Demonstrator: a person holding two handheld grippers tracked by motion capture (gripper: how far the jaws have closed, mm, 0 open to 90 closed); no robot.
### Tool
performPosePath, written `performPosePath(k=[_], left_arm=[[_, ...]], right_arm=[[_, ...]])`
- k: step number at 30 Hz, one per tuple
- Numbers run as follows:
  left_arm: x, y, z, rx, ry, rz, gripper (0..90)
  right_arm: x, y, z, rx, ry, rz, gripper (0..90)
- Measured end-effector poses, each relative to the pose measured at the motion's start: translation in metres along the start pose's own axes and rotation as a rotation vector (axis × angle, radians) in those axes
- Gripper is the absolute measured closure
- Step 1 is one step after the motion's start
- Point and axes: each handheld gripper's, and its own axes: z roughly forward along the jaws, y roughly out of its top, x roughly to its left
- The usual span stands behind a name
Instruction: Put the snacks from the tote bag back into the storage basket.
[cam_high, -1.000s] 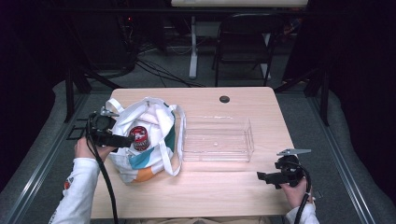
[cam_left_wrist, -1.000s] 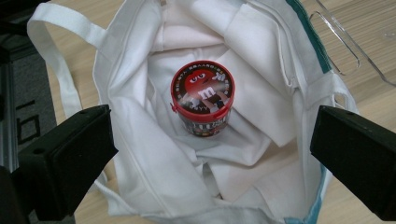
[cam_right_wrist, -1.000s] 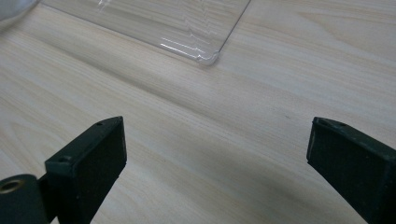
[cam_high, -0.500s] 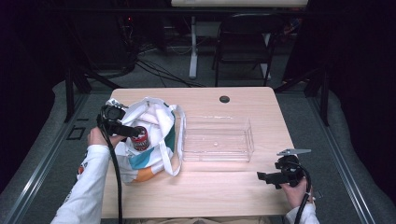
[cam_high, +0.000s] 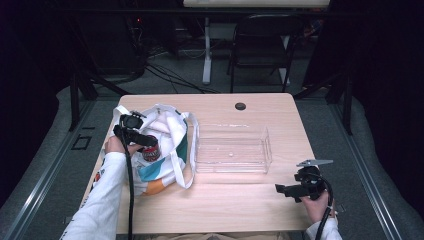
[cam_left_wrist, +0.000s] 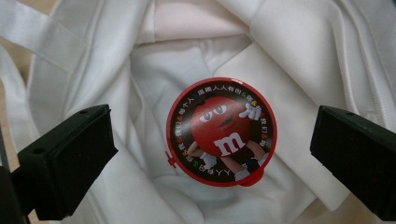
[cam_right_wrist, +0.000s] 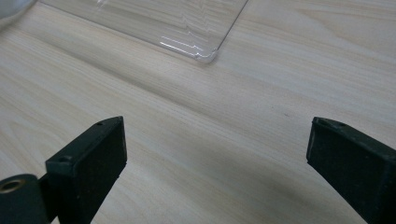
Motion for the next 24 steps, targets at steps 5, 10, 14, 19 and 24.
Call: performPosePath(k=[5, 10, 14, 19, 24], left_arm=[[-0.003, 0.004, 0.010, 0.061, 0.010, 0.014, 0.0], [-0.005, 0.007, 0.017, 0.107, 0.014, 0.018, 0.8], [-0.006, 0.008, 0.021, 0.134, 0.023, 0.011, 5.9], [-0.007, 0.009, 0.024, 0.151, 0.027, 0.014, 14.4], [-0.008, 0.009, 0.028, 0.168, 0.030, 0.018, 16.3]], right_arm=[[0.000, 0.000, 0.000, -0.002, 0.002, -0.001, 4.8], [-0.001, 0.000, -0.001, -0.003, 0.001, 0.000, 4.8], [-0.001, 0.000, -0.001, -0.003, 0.002, 0.000, 4.8], [-0.001, 0.000, -0.001, -0.003, 0.002, 0.001, 4.8], [-0.001, 0.000, -0.001, -0.001, 0.005, 0.002, 4.8]])
